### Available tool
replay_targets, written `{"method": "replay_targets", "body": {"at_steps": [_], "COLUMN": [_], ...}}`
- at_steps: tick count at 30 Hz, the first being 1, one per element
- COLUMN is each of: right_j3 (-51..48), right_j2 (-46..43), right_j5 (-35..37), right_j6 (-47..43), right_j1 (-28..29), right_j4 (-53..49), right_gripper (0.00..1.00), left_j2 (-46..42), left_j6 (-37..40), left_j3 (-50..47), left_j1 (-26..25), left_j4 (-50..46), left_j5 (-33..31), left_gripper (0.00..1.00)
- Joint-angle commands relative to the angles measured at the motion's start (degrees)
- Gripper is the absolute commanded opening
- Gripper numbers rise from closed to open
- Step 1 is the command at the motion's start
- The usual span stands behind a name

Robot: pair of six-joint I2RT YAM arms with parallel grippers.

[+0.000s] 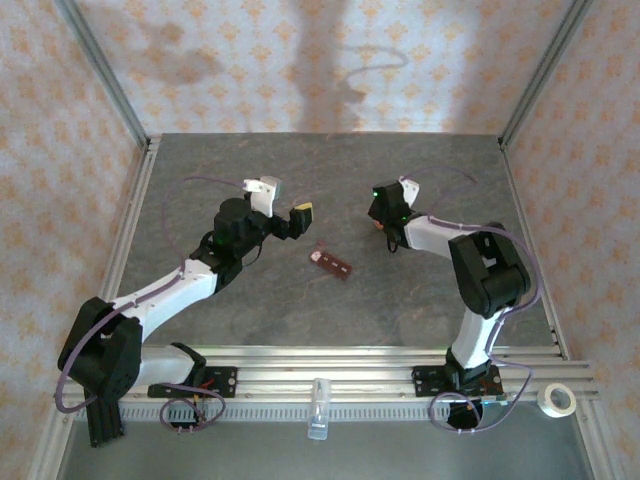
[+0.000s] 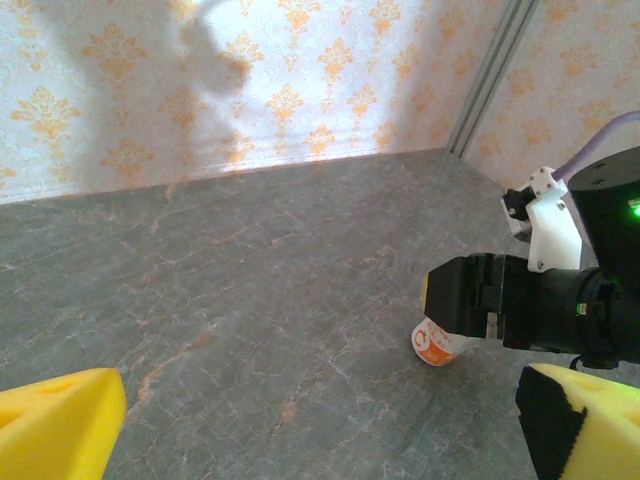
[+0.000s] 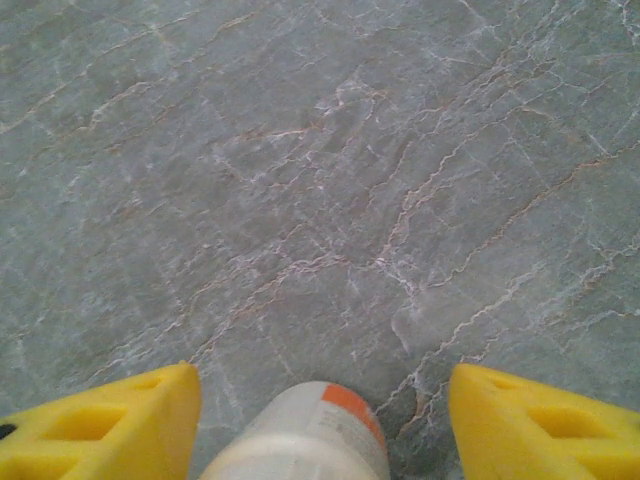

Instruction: Sort the pills into containers

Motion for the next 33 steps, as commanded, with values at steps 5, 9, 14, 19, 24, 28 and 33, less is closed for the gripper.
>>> {"method": "replay_targets", "body": {"at_steps": [5,9,14,19,24,28,33], "right_j3": [2.79,4.95,6.47,7.32,5.33,0.56,-3.19], "right_j2": [-6.28,-8.84,-14.22,-19.87,-23.11,-23.11,-20.82], "right_j5": [-2.46,-4.41,-8.87,-18.27,-24.18,-24.4,-23.12], "right_j6": [-1.17,-1.64,-2.74,-5.24,-7.88,-6.47,-5.31], "right_j1": [0.33,0.36,0.3,0.89,4.58,7.43,9.56], "right_j4": [-3.91,-6.85,-10.82,-17.3,-24.68,-24.19,-22.95], "right_gripper": [0.71,0.73,0.73,0.72,0.73,0.72,0.73], "left_j2": [0.03,1.58,4.17,7.37,11.51,15.41,21.71], "left_j6": [0.08,0.38,1.26,2.85,5.68,6.69,6.71], "left_j3": [2.66,4.34,7.39,11.26,16.59,21.13,28.92], "left_j1": [0.16,0.13,0.21,0.14,0.15,0.23,0.24], "left_j4": [-1.4,-2.93,-6.1,-10.72,-18.63,-24.59,-34.58], "left_j5": [0.56,0.68,1.39,1.25,0.64,0.33,0.35], "left_gripper": [1.0,1.0,1.0,1.0,1.0,0.98,0.85]}}
